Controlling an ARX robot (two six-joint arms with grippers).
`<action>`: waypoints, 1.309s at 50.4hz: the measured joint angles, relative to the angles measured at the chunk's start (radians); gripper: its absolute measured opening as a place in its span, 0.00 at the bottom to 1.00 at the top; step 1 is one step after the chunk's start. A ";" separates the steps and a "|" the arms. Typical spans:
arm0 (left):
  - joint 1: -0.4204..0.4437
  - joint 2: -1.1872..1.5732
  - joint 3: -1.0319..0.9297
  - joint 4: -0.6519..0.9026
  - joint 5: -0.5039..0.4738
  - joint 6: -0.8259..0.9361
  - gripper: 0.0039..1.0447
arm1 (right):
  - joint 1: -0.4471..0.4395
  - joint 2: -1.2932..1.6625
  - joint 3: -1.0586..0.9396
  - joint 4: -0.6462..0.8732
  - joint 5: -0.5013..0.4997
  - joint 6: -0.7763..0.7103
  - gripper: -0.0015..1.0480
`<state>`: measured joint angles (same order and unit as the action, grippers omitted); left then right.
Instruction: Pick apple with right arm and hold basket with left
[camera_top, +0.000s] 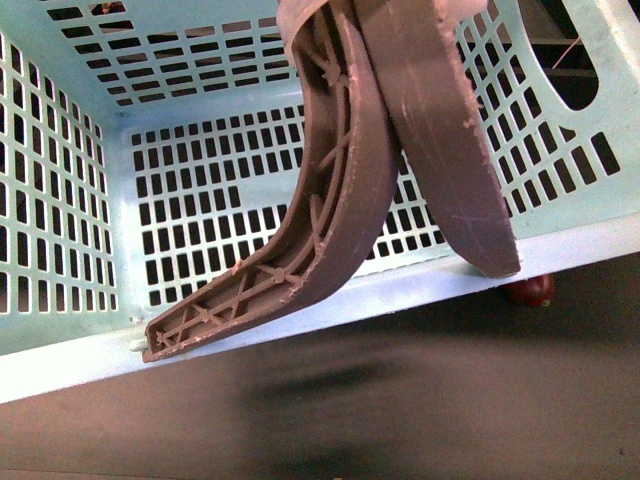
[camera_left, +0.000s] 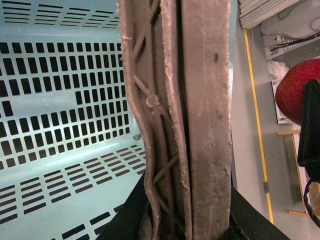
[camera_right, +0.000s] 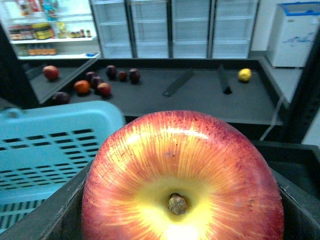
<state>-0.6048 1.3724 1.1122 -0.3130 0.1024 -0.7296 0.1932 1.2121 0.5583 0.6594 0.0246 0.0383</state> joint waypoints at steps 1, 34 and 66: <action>0.000 0.000 0.000 0.000 0.000 0.000 0.18 | 0.012 0.002 0.001 0.000 0.003 0.000 0.77; 0.000 0.000 0.000 0.000 0.001 0.000 0.18 | 0.290 0.190 0.005 0.079 0.151 -0.027 0.92; -0.003 0.002 0.000 0.000 0.003 0.000 0.18 | 0.051 -0.196 -0.145 -0.054 0.216 0.004 0.69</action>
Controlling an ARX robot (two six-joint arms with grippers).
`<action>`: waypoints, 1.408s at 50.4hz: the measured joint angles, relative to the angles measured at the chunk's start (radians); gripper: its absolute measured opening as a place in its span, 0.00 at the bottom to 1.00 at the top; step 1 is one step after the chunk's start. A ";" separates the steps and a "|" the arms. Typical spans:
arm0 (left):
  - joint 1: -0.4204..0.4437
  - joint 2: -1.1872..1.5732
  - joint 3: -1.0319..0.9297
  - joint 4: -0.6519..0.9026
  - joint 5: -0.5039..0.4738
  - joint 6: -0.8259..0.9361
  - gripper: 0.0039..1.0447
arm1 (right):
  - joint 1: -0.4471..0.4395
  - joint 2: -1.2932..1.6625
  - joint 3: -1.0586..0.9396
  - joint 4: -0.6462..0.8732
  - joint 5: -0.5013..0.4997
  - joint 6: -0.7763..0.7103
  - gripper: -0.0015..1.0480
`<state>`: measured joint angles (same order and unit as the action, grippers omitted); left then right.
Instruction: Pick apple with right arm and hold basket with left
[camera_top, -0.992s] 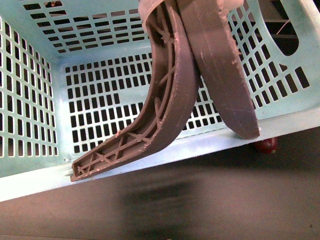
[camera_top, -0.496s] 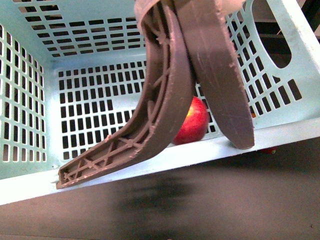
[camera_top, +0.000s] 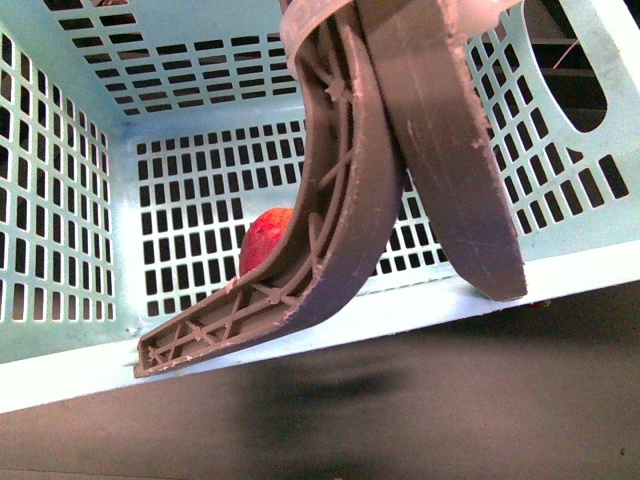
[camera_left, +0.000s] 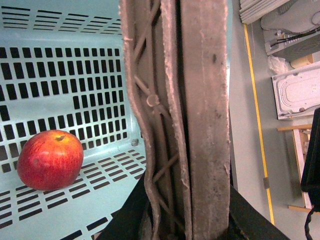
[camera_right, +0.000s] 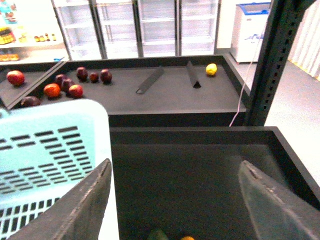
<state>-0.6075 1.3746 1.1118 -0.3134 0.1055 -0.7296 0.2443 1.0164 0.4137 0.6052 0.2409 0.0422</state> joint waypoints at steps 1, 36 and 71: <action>0.000 0.000 0.000 0.000 0.000 0.000 0.18 | -0.004 -0.005 -0.009 0.002 -0.007 -0.002 0.68; 0.002 0.000 0.000 0.000 -0.004 0.000 0.18 | -0.240 -0.404 -0.336 -0.081 -0.236 -0.039 0.02; 0.002 0.000 0.000 0.000 -0.004 0.000 0.18 | -0.241 -0.718 -0.396 -0.306 -0.240 -0.039 0.02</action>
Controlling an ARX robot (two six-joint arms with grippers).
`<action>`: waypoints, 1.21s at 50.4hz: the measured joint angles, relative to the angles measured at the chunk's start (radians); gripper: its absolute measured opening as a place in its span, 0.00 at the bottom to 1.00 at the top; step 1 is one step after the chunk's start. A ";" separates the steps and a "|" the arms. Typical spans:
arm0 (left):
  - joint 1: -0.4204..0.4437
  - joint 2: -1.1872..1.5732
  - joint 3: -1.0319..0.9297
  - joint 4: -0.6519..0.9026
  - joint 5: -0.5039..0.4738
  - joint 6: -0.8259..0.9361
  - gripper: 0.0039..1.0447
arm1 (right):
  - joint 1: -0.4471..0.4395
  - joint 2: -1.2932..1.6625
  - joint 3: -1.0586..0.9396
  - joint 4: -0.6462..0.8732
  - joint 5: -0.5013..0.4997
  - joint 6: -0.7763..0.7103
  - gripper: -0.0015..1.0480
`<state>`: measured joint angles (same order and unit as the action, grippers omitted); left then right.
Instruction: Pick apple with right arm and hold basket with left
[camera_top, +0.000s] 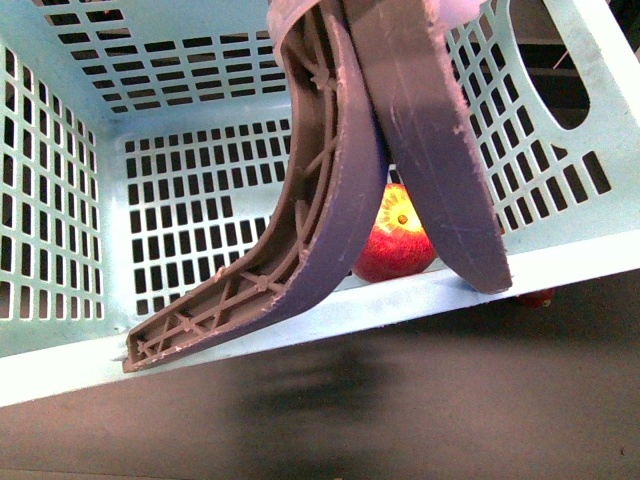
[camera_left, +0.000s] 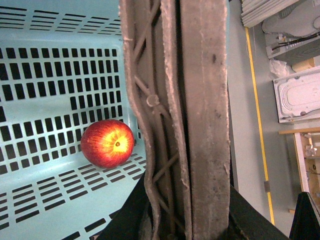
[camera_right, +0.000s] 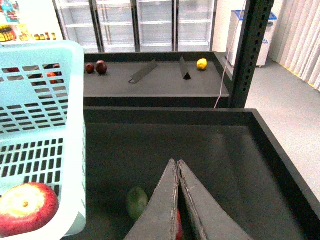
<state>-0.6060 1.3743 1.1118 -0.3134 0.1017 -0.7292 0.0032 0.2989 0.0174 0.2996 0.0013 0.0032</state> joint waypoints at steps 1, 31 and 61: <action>0.000 0.000 0.000 0.000 0.000 0.000 0.18 | 0.000 -0.010 0.000 -0.010 0.000 0.000 0.02; 0.000 0.000 0.000 0.000 0.000 0.000 0.18 | 0.000 -0.277 0.000 -0.290 0.000 0.000 0.02; 0.000 0.000 0.000 0.000 0.000 0.001 0.18 | 0.000 -0.293 0.000 -0.298 0.001 0.000 0.81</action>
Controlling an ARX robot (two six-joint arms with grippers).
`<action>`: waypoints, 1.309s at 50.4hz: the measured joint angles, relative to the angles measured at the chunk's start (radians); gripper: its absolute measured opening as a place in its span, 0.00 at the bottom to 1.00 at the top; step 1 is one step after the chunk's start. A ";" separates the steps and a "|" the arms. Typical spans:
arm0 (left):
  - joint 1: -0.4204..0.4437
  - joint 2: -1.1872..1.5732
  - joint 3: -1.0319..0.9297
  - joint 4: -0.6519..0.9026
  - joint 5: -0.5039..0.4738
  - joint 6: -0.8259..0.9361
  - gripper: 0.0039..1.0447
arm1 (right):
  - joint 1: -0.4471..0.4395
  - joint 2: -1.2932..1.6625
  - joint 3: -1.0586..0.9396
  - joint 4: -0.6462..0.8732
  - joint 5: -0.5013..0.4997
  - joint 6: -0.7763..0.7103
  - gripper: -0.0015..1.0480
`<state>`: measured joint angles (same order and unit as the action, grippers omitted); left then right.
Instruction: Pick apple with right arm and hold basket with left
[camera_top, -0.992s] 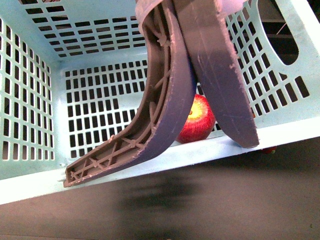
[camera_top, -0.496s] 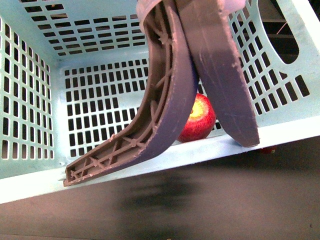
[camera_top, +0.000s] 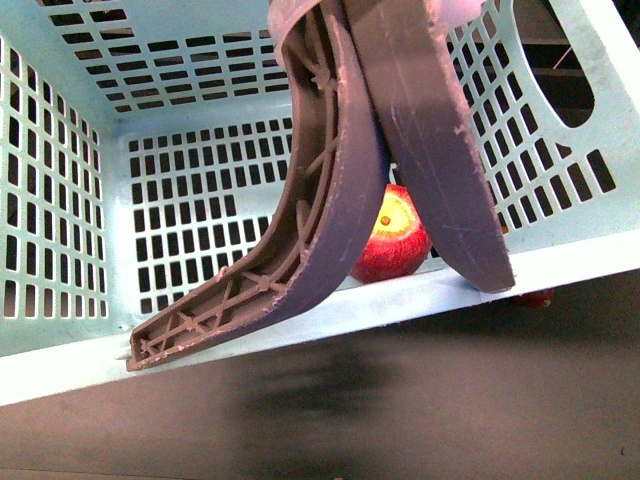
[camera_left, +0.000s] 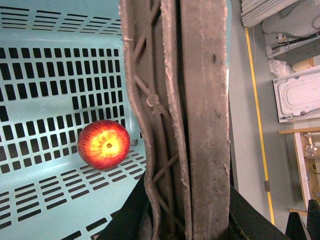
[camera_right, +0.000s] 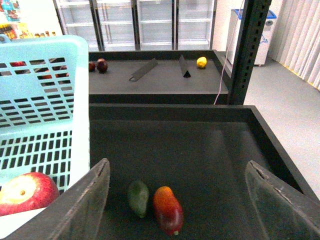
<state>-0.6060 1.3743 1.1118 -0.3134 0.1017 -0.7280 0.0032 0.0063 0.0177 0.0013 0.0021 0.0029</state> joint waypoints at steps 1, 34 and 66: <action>0.000 0.000 0.000 0.000 0.000 0.000 0.18 | 0.000 0.000 0.000 0.000 0.000 0.000 0.86; 0.040 -0.026 -0.085 0.254 -0.278 -0.509 0.18 | 0.000 -0.001 0.000 0.000 0.000 0.000 0.92; 0.441 0.227 -0.053 0.238 -0.341 -0.709 0.18 | 0.000 -0.001 0.000 0.000 0.000 0.000 0.92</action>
<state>-0.1646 1.6016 1.0588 -0.0753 -0.2390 -1.4368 0.0032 0.0051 0.0177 0.0013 0.0021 0.0029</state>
